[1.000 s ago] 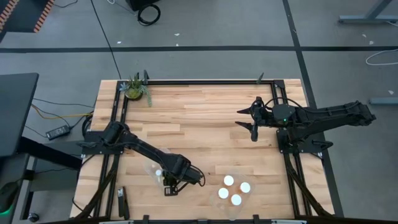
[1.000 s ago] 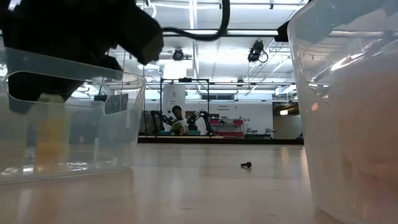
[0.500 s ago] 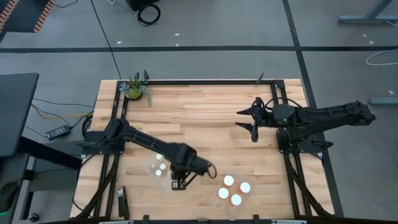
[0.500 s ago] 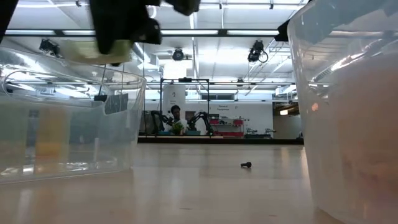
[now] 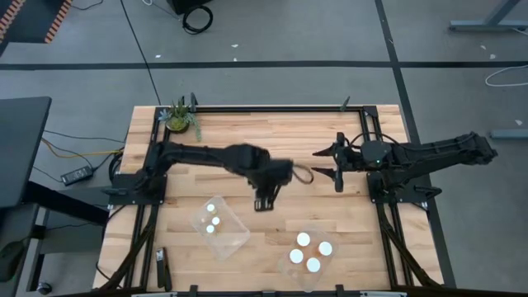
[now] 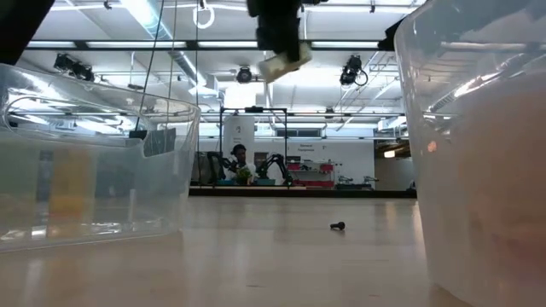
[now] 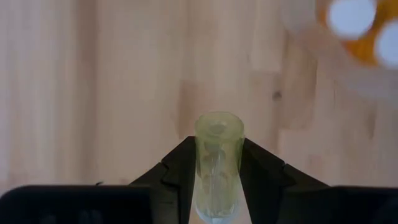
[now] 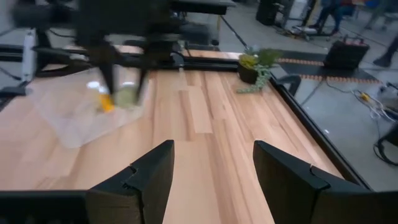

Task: Pick and place medicine bottles into bin by pill shape (circle, oval)
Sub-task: Adjust the small yellow pill bottle

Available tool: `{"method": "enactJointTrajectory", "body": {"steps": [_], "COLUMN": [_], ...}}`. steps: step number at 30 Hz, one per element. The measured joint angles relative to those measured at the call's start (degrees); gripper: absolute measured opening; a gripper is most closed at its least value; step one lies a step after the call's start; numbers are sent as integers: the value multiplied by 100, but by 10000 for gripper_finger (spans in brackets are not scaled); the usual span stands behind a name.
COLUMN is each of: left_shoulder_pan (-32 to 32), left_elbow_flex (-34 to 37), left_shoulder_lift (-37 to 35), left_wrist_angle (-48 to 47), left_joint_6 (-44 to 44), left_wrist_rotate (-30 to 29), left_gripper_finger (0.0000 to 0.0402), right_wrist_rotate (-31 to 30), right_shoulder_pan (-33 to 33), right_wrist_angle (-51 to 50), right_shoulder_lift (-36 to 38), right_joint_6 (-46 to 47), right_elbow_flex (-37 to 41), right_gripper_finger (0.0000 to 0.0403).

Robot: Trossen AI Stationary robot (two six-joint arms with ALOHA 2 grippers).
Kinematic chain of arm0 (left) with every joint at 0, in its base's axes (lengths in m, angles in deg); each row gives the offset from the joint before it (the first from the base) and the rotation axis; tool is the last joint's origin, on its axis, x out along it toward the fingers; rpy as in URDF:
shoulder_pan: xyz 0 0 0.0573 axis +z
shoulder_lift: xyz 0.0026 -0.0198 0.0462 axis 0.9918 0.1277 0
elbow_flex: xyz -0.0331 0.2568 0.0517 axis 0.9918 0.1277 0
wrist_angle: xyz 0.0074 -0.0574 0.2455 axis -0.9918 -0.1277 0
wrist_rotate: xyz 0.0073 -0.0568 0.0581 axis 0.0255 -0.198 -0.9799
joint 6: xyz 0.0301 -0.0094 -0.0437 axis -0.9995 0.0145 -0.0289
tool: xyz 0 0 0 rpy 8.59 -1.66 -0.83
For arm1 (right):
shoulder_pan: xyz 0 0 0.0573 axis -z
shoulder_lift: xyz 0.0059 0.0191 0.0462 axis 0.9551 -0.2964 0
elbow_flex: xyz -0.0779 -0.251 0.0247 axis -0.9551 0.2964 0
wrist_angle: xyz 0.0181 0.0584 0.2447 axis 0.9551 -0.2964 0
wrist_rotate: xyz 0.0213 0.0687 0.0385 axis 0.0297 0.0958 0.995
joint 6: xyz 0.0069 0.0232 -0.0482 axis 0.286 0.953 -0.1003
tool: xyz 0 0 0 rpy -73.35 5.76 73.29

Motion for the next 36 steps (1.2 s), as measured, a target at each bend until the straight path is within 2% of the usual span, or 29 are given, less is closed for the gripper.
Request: {"method": "enactJointTrajectory", "body": {"steps": [9, 17, 21, 32, 36], "left_shoulder_pan": [611, 813, 837, 821, 762], "left_elbow_flex": [-521, -578, -578, -578, -578], "left_shoulder_lift": [-11, -8, -4, 33, 62], "left_wrist_angle": [851, 1140, 1139, 1154, 1168], "left_joint_6": [-797, -1336, -1262, -1218, -1315], "left_wrist_rotate": [-116, -111, -119, -143, -414], "left_gripper_finger": [112, 117, 116, 117, 114], "right_wrist_rotate": [-114, 83, 98, 299, 254], "right_shoulder_pan": [-218, -110, 95, 167, 167], "right_wrist_angle": [-9, 2058, 2116, 3022, 3193], "right_shoulder_lift": [118, 94, 50, -1109, -1426], "right_joint_6": [-141, -692, -493, -408, -177], "right_elbow_flex": [2, 821, 925, 895, 639], "right_gripper_finger": [227, 227, 227, 227, 227]}}
